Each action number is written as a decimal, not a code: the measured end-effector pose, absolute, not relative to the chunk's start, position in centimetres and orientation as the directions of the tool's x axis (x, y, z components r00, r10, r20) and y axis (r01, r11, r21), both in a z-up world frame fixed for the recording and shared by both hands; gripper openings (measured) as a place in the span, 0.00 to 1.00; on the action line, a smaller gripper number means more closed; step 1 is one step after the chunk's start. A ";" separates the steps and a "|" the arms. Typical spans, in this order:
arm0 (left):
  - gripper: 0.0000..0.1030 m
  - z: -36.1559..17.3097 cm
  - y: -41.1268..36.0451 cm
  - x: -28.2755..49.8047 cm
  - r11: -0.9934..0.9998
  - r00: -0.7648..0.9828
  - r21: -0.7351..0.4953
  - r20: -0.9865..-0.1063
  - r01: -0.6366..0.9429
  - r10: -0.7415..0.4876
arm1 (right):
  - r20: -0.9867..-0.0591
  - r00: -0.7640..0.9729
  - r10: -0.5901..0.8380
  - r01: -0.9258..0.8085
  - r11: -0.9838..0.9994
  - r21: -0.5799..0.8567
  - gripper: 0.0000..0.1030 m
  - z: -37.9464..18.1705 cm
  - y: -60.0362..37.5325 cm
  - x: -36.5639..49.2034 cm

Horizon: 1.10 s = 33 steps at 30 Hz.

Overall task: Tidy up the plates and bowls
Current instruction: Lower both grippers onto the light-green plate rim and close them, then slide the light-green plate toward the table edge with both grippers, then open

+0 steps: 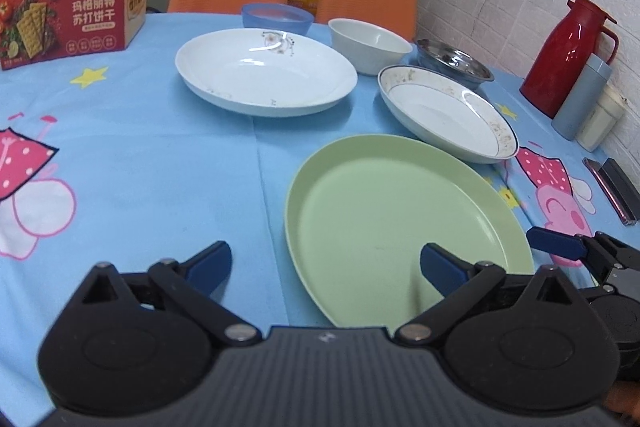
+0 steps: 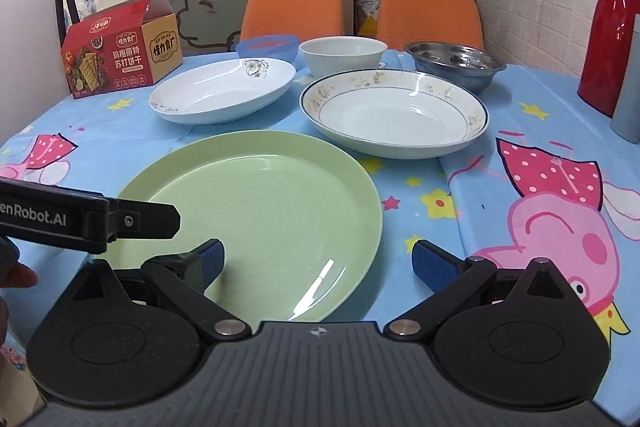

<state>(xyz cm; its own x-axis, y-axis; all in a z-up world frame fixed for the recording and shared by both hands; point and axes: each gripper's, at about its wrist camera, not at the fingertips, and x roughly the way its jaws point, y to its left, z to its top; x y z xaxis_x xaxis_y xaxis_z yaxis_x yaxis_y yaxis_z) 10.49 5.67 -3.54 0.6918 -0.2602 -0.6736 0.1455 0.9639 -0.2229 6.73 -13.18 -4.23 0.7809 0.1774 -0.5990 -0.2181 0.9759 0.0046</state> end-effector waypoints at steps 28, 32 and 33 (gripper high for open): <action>0.39 -1.6 12.4 6.6 0.988 0.734 -0.090 -0.678 -0.123 0.030 | -0.517 0.780 0.353 -0.389 0.920 0.043 0.79 -3.2 -4.6 6.4; 0.40 -2.4 14.2 7.2 0.984 0.726 -0.109 -0.687 -0.143 0.030 | -0.530 0.768 0.359 -0.404 0.914 0.035 0.79 -3.6 -2.9 7.0; 0.40 -2.6 14.4 7.4 0.983 0.725 -0.116 -0.689 -0.141 0.023 | -0.533 0.768 0.355 -0.402 0.915 0.030 0.79 -3.7 -2.8 7.2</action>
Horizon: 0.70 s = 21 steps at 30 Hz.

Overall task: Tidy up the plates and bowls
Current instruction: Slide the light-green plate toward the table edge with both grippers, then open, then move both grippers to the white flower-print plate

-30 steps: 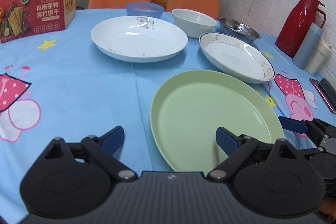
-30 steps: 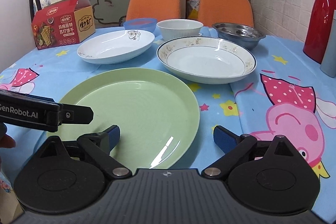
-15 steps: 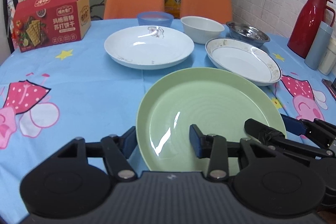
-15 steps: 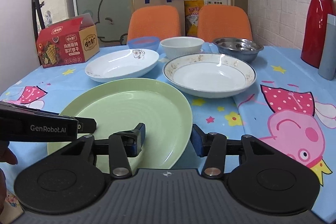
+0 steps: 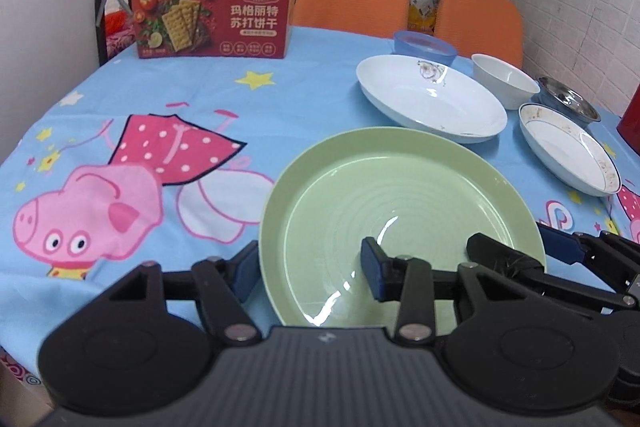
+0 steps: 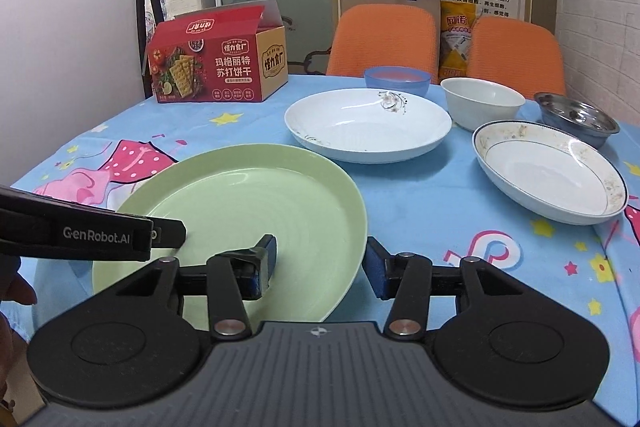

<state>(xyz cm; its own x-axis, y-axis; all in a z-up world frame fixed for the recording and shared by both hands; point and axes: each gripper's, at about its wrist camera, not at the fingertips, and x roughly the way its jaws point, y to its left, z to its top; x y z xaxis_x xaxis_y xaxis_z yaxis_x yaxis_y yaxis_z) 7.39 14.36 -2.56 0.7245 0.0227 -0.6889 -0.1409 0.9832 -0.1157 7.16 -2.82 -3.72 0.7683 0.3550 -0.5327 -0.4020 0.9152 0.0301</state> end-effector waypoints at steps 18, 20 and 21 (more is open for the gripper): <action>0.71 -3.2 13.0 9.6 0.983 0.756 -0.149 -0.655 -0.112 -0.013 | -0.503 0.791 0.348 -0.348 0.932 0.099 1.00 -3.6 -6.0 7.5; 0.71 -2.7 13.7 9.4 0.976 0.770 -0.161 -0.638 -0.144 0.008 | -0.482 0.813 0.327 -0.319 0.942 0.101 1.00 -3.1 -7.1 7.3; 0.71 -2.5 14.0 9.3 0.974 0.770 -0.164 -0.637 -0.158 0.018 | -0.475 0.821 0.317 -0.302 0.947 0.109 1.00 -2.9 -7.7 7.3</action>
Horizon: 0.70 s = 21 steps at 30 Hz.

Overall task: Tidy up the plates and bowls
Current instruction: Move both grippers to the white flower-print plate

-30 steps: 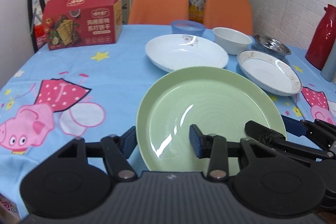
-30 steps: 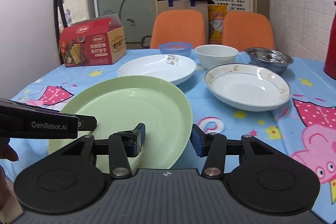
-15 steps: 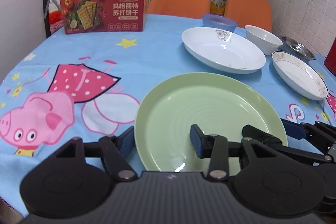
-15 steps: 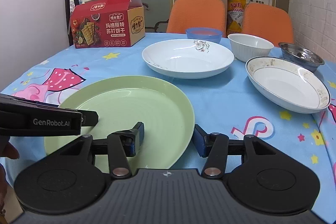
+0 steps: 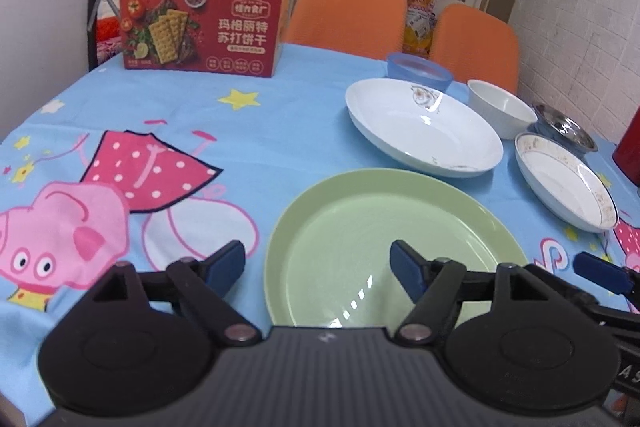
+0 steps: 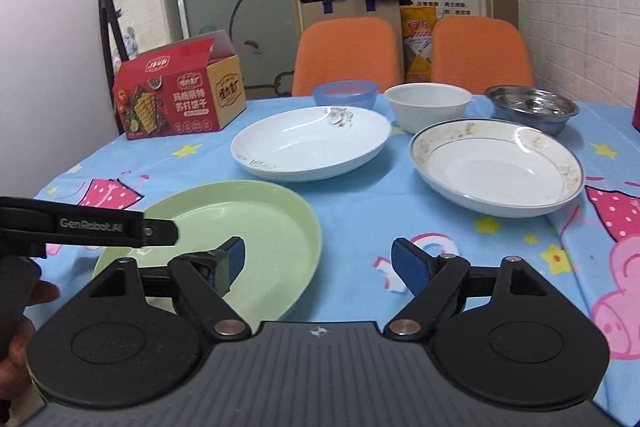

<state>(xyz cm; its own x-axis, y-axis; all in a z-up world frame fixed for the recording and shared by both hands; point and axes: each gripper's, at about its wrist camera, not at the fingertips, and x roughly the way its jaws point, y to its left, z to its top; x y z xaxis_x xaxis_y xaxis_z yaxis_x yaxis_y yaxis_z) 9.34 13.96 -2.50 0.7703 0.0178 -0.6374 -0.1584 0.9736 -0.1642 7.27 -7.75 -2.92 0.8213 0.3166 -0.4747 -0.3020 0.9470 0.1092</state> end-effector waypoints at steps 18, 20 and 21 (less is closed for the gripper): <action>0.71 -1.1 14.2 11.9 0.979 0.763 -0.082 -0.639 -0.187 0.092 | -0.483 0.823 0.299 -0.242 0.954 0.178 1.00 -2.9 -10.5 10.2; 0.71 -0.9 14.3 12.4 0.980 0.763 -0.080 -0.640 -0.183 0.090 | -0.486 0.823 0.295 -0.240 0.955 0.174 1.00 -2.9 -10.4 10.7; 0.71 -0.9 14.3 12.7 0.980 0.764 -0.078 -0.639 -0.181 0.090 | -0.488 0.821 0.295 -0.239 0.955 0.175 1.00 -2.9 -10.3 11.0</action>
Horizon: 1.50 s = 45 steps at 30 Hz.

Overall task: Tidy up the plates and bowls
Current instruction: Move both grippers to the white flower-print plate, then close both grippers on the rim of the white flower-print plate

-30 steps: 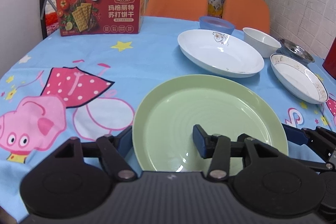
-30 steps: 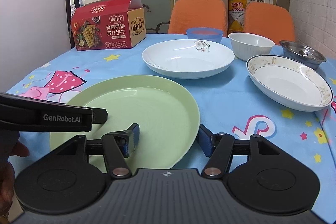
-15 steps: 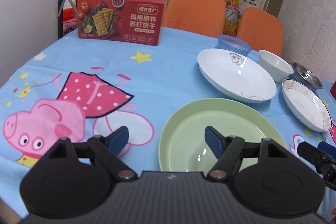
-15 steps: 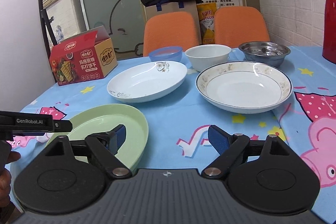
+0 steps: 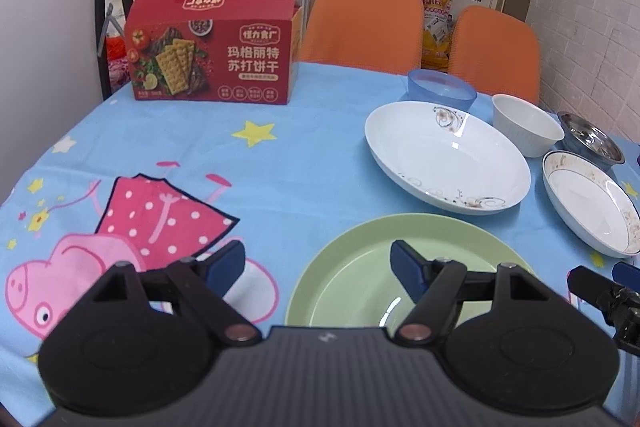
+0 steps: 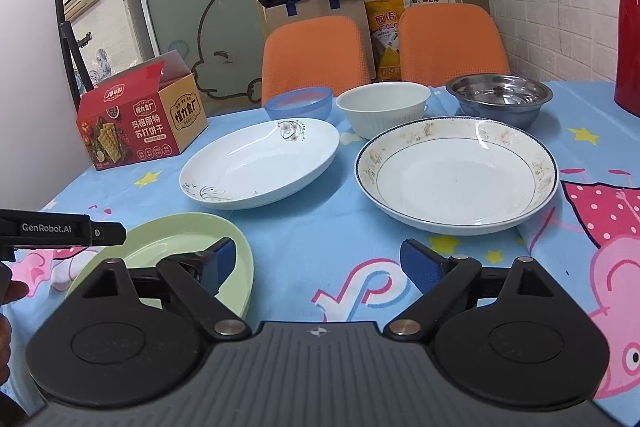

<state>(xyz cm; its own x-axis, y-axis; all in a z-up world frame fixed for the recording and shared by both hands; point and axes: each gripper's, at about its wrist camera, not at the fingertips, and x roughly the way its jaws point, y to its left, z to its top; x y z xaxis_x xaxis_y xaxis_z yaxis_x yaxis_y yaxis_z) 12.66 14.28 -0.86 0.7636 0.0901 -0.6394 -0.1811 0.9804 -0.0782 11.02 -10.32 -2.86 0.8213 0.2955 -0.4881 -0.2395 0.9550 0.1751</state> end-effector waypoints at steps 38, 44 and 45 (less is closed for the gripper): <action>0.72 1.2 15.7 30.6 0.994 0.734 -0.109 -0.675 0.007 -0.080 | -0.464 0.830 0.309 -0.279 0.951 0.135 1.00 -1.5 -7.2 26.7; 0.72 -0.6 16.7 30.8 0.985 0.726 -0.171 -0.680 -0.015 -0.107 | -0.451 0.822 0.348 -0.318 0.937 0.142 1.00 -1.6 -7.0 26.3; 0.72 -0.7 16.8 30.6 0.984 0.726 -0.176 -0.679 -0.018 -0.109 | -0.456 0.816 0.355 -0.322 0.935 0.151 1.00 -1.5 -7.1 26.7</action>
<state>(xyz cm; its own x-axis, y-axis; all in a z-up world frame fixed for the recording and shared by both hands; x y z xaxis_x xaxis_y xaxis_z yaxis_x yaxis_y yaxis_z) 30.63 16.81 -0.66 0.7263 -0.1086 -0.6787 -0.0176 0.9842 -0.1763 26.71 -7.09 -1.55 0.8164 0.3550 -0.4556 -0.3222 0.9346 0.1509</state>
